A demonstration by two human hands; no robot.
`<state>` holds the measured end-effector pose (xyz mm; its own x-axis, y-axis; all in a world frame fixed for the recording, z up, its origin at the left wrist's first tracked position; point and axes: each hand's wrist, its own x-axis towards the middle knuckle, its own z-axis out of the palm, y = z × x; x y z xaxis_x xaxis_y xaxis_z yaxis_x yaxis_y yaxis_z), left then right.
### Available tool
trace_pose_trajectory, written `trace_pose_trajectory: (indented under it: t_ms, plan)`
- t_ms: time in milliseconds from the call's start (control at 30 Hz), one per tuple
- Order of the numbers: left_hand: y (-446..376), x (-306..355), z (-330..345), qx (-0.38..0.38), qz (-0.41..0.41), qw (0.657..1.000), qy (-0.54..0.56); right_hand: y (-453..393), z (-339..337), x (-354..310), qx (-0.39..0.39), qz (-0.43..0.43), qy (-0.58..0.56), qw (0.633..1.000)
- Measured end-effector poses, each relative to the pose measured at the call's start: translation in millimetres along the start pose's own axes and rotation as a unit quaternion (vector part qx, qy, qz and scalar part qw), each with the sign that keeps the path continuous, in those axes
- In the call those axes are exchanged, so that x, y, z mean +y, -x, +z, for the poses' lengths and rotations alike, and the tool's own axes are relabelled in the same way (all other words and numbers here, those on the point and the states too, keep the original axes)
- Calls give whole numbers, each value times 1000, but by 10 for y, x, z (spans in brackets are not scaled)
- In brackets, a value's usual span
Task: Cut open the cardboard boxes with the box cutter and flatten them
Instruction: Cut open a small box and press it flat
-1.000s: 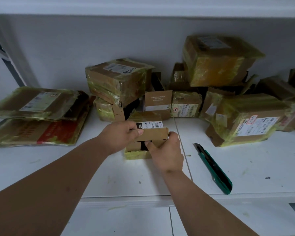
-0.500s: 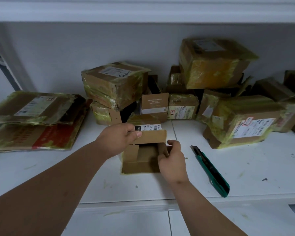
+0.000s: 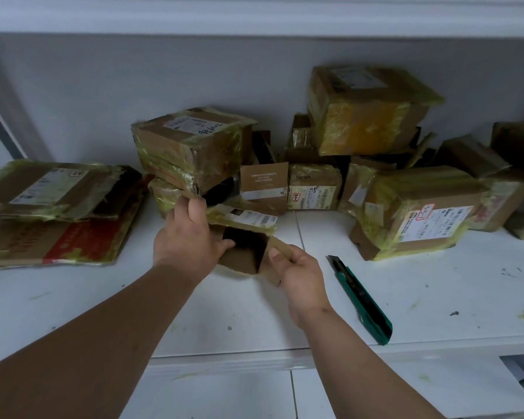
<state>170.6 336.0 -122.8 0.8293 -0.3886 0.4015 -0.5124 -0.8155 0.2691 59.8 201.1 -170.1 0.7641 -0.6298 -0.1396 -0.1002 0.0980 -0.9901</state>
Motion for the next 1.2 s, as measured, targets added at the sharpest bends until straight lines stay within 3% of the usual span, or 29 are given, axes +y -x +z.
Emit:
trace_pose_trajectory:
  t_ms: [233, 367, 467, 700, 867, 967, 1100, 1200]
  plan:
    - [63, -25, 33, -61, 19, 997, 48, 46, -101, -34, -28, 52, -91, 994]
    - [61, -115, 9, -137, 50, 987, 66, 32, -217, -90, -5, 98, -226, 969]
    - [60, -158, -9, -137, 81, 985, 67, 36, -252, -108, 0, 123, -273, 954]
    - [18, -175, -93, -126, 184, 972, 78, 128, -318, -94, -24, 199, -428, 881]
    - [131, -141, -76, -176, 215, 959, 59, 189, -406, -48, -57, 220, -488, 843]
    - [181, -160, -27, -209, 212, 954, 45, 186, -462, -54, -53, 215, -470, 854]
    - [253, -172, 31, -270, 213, 939, 11, 148, -417, -39, -17, 236, -313, 920]
    - [334, -202, 84, -306, 197, 931, -13, 152, -376, -55, -2, 201, -203, 958]
